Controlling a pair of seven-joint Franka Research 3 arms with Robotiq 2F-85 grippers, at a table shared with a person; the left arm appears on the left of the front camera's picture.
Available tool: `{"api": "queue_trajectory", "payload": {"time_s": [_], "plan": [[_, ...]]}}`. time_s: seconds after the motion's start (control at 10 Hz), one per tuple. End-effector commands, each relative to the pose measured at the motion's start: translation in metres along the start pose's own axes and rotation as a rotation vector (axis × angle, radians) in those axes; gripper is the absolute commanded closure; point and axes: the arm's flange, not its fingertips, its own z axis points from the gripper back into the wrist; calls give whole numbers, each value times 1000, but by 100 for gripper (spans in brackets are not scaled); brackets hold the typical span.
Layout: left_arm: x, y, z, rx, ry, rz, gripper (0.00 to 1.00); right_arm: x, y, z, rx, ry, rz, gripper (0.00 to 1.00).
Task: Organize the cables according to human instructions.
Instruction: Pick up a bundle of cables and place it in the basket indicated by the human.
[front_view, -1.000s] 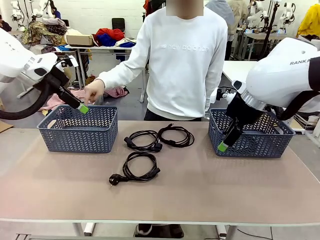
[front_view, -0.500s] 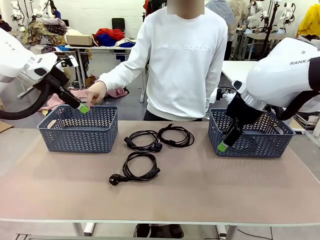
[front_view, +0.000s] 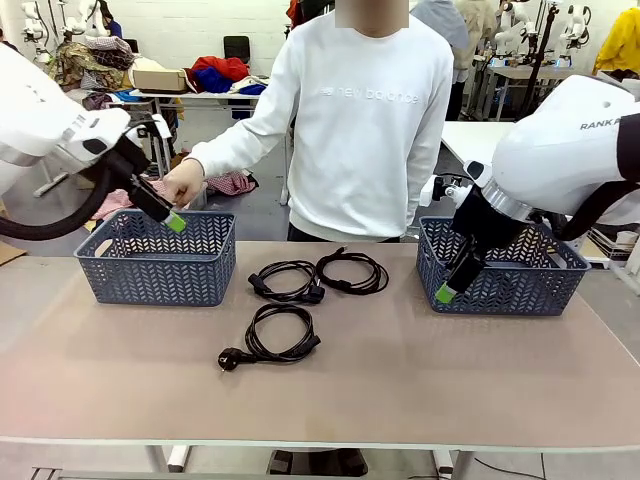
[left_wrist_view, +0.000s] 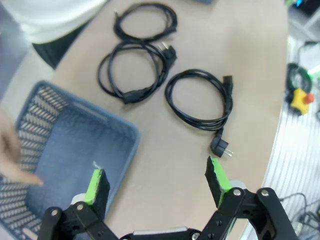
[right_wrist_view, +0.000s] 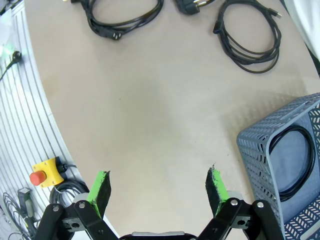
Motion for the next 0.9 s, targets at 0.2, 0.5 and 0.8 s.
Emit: {"api": "queue_trajectory", "payload": {"time_s": [0.2, 0.5, 0.8], "plan": [[49, -36, -46, -58, 165, -228, 0, 3, -2, 2, -5, -3, -2, 0], [62, -72, -90, -75, 265, -352, 0, 3, -2, 2, -5, -3, -2, 0], [55, -93, -113, -91, 314, -414, 0, 3, -2, 2, -5, -3, -2, 0]]}}
